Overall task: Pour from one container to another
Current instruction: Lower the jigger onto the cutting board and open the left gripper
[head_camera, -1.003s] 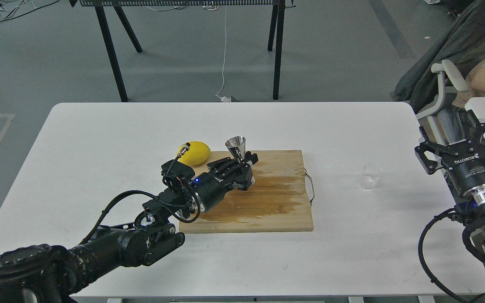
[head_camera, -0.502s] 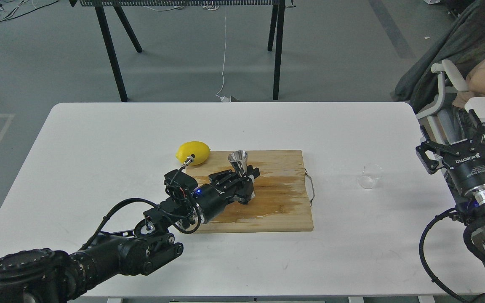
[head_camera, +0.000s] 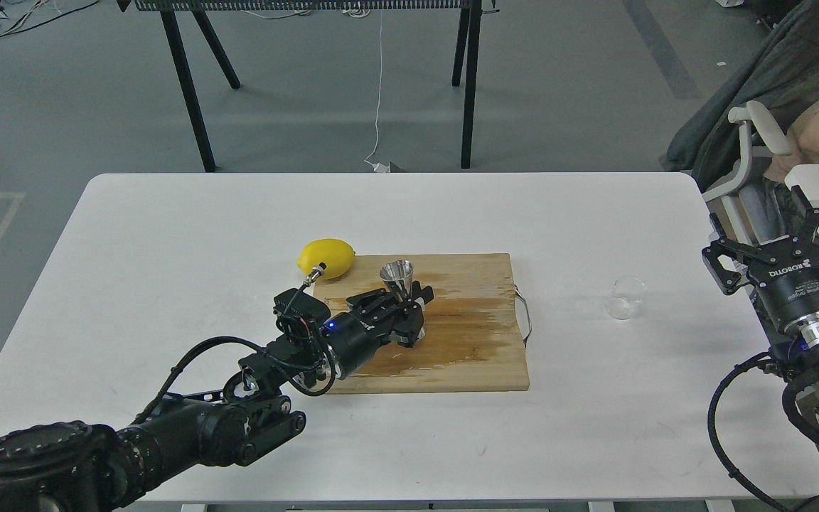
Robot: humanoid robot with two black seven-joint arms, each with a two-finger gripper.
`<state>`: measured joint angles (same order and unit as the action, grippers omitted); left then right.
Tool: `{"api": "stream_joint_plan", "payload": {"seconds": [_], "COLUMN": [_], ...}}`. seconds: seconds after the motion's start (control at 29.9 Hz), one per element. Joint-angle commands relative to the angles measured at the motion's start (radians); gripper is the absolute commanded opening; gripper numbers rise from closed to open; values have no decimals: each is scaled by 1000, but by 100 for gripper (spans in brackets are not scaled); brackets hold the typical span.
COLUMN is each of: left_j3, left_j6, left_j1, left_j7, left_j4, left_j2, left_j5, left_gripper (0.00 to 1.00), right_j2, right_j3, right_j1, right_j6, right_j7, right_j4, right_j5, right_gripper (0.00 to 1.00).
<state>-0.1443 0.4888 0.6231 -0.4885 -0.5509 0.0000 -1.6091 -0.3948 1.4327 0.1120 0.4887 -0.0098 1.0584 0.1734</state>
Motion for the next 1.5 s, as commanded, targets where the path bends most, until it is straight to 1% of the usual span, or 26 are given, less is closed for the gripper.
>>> {"api": "stream_joint_plan", "payload": {"seconds": [0.0,0.17,0.27,0.43,0.54,0.6,0.67,0.74,0.77,0.87,0.97,1.47], "left_j3": [0,0,0,2,2,2,2,2,2,2,2,3], "left_j6": [0,0,0,0,0,0,0,0,0,0,0,0], "left_j1": [0,0,0,-5,-13,-14,-14,-14,-14,-19,-31,-45], "left_j7": [0,0,0,0,0,0,0,0,0,0,0,0], "left_j4": [0,0,0,0,0,-1,-3,-4,-7,-12,-14,-14], "left_j2": [0,0,0,0,0,0,0,0,0,0,0,0], "left_j5": [0,0,0,0,-2,-2,-2,-2,-2,-2,-3,-3], "left_gripper": [30,34,43,53,62,70,80,86,88,92,93,94], "right_j2": [-1,-1,-1,-2,-4,-4,-4,-4,-4,-4,-4,-4], "right_j3": [0,0,0,0,0,0,2,0,2,2,2,0], "right_j1": [0,0,0,0,-2,-2,-2,-2,-2,-2,-2,-3], "right_j6": [0,0,0,0,0,0,0,0,0,0,0,0], "right_j7": [1,1,-1,-1,1,-1,1,1,-1,-1,1,-1], "right_j4": [0,0,0,0,0,0,-1,-1,0,-1,-1,-1], "right_j5": [0,0,0,0,0,0,0,0,0,0,0,0], "right_gripper": [99,99,99,99,99,99,99,99,99,99,99,99]}}
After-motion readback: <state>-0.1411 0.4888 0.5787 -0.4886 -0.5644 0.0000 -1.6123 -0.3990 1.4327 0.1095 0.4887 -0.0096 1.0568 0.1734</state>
